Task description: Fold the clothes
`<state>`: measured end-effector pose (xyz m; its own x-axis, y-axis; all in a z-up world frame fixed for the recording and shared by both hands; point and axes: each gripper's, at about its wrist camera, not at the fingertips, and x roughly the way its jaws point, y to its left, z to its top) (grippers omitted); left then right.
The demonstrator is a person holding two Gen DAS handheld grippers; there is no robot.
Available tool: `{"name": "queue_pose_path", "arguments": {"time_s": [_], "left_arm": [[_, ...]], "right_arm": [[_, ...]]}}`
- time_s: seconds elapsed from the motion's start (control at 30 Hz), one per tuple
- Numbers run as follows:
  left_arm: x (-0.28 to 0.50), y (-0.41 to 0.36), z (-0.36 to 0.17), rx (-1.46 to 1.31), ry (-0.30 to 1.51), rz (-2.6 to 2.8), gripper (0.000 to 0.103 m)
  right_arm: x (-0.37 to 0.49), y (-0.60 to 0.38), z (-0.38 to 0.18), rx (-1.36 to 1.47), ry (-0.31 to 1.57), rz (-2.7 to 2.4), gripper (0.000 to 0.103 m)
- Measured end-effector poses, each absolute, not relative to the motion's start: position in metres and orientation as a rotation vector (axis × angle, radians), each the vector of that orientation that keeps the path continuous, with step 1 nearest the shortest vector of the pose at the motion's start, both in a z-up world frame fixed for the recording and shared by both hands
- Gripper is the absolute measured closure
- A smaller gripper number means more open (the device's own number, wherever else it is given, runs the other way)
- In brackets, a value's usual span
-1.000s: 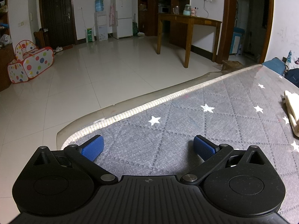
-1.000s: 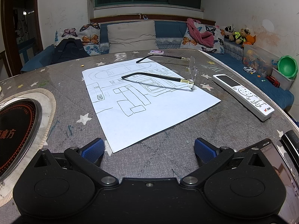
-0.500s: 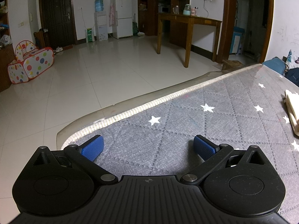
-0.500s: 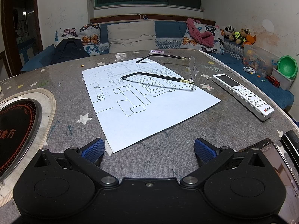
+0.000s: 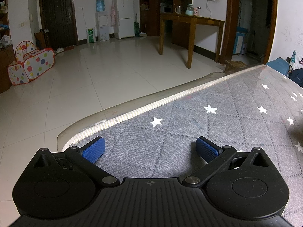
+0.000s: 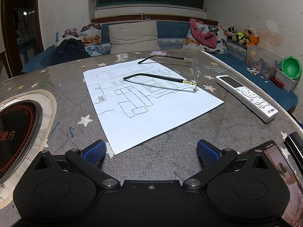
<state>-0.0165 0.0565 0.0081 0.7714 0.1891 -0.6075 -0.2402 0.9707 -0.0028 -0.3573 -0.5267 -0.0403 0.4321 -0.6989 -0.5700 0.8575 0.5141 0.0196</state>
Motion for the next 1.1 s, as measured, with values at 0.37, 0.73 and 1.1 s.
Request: {"name": "queue_pose_path", "arguments": {"time_s": [0.37, 0.73, 1.1], "left_arm": [[-0.015, 0.056, 0.004, -0.082, 0.649, 0.233, 0.0], [-0.015, 0.056, 0.004, -0.082, 0.649, 0.233, 0.0], [-0.021, 0.04, 0.003, -0.007, 0.637, 0.215, 0.0]], "right_arm": [[-0.357, -0.527, -0.04, 0.329, 0.541, -0.992, 0.0], [-0.357, -0.527, -0.04, 0.329, 0.541, -0.992, 0.0], [-0.358, -0.527, -0.04, 0.329, 0.541, -0.992, 0.0]]}}
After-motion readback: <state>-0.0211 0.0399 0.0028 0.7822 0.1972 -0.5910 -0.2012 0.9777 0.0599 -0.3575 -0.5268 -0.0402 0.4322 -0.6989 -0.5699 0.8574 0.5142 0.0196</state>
